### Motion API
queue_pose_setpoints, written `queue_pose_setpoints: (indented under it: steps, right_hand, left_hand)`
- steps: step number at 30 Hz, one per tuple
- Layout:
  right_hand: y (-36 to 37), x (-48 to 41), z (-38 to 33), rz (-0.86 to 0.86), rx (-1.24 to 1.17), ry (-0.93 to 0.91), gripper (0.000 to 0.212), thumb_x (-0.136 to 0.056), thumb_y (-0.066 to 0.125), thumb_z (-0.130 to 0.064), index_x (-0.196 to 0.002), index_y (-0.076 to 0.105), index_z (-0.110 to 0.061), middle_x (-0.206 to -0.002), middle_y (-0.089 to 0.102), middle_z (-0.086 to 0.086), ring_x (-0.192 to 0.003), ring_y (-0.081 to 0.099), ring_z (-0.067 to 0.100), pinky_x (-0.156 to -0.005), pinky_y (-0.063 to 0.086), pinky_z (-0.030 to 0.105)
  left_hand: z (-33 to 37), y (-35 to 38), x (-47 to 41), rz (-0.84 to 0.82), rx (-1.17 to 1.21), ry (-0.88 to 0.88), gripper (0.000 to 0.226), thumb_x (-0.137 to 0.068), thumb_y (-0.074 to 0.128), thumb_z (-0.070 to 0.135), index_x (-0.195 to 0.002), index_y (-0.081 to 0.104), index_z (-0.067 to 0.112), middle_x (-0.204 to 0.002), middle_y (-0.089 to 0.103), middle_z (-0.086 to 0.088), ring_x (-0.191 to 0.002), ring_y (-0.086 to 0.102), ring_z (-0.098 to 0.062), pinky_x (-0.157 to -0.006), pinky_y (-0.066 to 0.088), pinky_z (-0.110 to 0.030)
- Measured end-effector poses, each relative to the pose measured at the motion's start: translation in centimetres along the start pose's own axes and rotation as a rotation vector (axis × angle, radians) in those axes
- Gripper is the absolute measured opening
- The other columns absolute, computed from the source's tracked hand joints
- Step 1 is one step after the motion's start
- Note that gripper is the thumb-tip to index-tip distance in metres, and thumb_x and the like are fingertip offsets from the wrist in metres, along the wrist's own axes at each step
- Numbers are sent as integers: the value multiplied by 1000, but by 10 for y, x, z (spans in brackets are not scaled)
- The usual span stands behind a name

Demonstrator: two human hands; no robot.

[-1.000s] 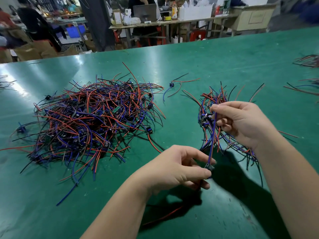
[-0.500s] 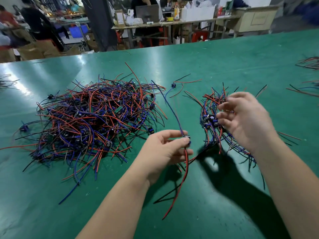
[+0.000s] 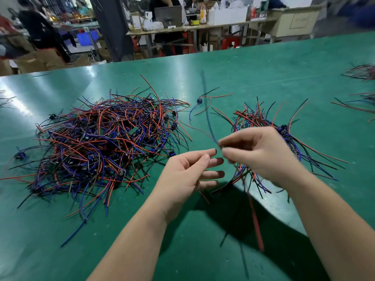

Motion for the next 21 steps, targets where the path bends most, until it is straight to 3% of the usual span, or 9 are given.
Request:
queue_pose_setpoints:
  steps: [4,7,10,12,15,18,21]
  right_hand:
    - [-66,-3,9,405,-117,34,20,-74,74,-1,-74,73,-20,-68,73,0,-61,65,11,-67,55,26]
    - [-102,1,15,557,159,60,21,-75,74,-9,-70,70,-29,-58,68,-14,-55,61,-3,-61,51,12]
    - [-112,1,32,515,535,203,9,-73,74,-12,-77,74,-21,-65,65,-6,-61,59,6,-64,44,19]
    - [-113,-2,46,460,696,304,5,-72,76,-12,-73,72,-15,-68,65,5,-69,57,19,-67,36,23]
    - [-106,-4,64,337,788,439,14,-72,79,-16,-65,67,-16,-60,58,3,-67,51,23,-62,33,25]
    - [-102,-5,69,303,806,461,16,-76,77,-20,-64,67,-18,-63,60,6,-67,48,22,-62,35,26]
    - [-96,-5,71,256,855,472,20,-81,72,-27,-67,72,-13,-68,66,12,-61,47,23,-60,36,28]
  left_hand:
    - [0,-9,-1,59,24,-26,18,-98,48,10,-99,66,12,-89,75,-4,-73,72,-16,-60,57,-23]
    - [4,-32,-2,252,-70,0,17,-95,52,5,-96,68,11,-86,75,-6,-68,70,-11,-62,56,-21]
    - [32,-65,4,546,-721,222,19,-88,58,9,-95,72,20,-88,72,5,-65,61,-7,-69,49,-22]
    - [44,-73,9,631,-1081,300,24,-86,58,15,-104,72,21,-101,70,4,-74,58,-16,-80,48,-29]
    - [33,-79,3,585,-1318,171,36,-87,56,24,-122,64,21,-127,61,1,-111,54,-27,-96,44,-42]
    - [14,-74,-7,453,-1509,56,41,-91,51,33,-132,54,32,-133,54,6,-119,50,-22,-95,38,-38]
    - [6,-75,-11,431,-1510,58,40,-94,49,41,-132,52,33,-131,52,7,-121,47,-19,-96,34,-37]
Point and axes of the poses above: each hand's wrist, its own x-axis away from the middle knuckle, its own y-axis out of the palm, z = x × y, the point moved 8 cm from there along -x, towards the middle knuckle
